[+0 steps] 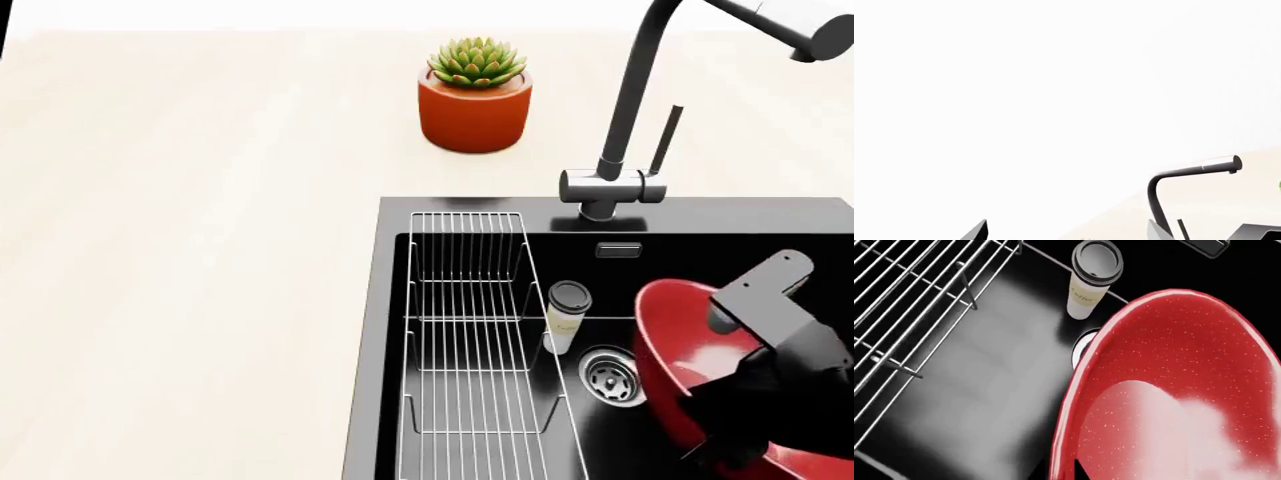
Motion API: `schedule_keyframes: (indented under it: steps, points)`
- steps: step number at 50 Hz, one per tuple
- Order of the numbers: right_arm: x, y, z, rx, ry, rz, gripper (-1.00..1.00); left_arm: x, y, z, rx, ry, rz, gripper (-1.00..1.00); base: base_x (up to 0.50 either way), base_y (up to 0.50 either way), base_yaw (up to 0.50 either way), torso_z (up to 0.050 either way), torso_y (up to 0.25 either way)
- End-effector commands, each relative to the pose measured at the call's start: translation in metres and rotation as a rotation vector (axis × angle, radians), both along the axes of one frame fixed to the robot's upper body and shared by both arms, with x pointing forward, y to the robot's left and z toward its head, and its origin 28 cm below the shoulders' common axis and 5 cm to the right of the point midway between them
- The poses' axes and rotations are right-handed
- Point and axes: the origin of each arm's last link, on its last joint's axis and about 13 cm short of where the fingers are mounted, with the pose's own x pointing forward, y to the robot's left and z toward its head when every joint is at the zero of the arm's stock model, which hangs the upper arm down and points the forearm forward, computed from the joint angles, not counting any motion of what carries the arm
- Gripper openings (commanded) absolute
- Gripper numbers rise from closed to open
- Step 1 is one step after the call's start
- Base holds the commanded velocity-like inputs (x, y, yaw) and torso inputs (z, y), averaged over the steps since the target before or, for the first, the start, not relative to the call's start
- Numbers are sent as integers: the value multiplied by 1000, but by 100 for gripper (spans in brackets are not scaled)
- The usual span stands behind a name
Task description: Pick the cup and bowl from the sink and place them on the counter for drying.
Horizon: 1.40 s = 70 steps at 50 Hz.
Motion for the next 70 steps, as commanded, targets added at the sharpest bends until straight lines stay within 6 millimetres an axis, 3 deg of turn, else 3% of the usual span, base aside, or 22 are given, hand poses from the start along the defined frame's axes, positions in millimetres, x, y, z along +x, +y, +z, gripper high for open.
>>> schedule_keyframes:
  steps: [1,13,21,35,48,70]
  points:
    - [-19,-7,32,-14,-4,37,-100,0,0,1,0,-2,1,100,0,0,0,0,0]
    - [-35,-9,63,-15,-43,112,-100,-1,0,2,-1,-5,4,100,0,0,0,0,1]
    - [-56,-12,92,-31,-80,159,-100,-1,1,0,-4,-6,5,100,0,0,0,0,0]
    - [-77,-3,126,-58,-156,313,-100,-2,0,2,-6,-8,6,100,0,0,0,0,0]
    - [-77,16,151,-82,-231,480,-100,-2,0,1,-9,-10,9,100,0,0,0,0,0]
    - [-61,59,188,-73,-277,716,-100,-6,5,3,-12,-19,20,100,0,0,0,0,0]
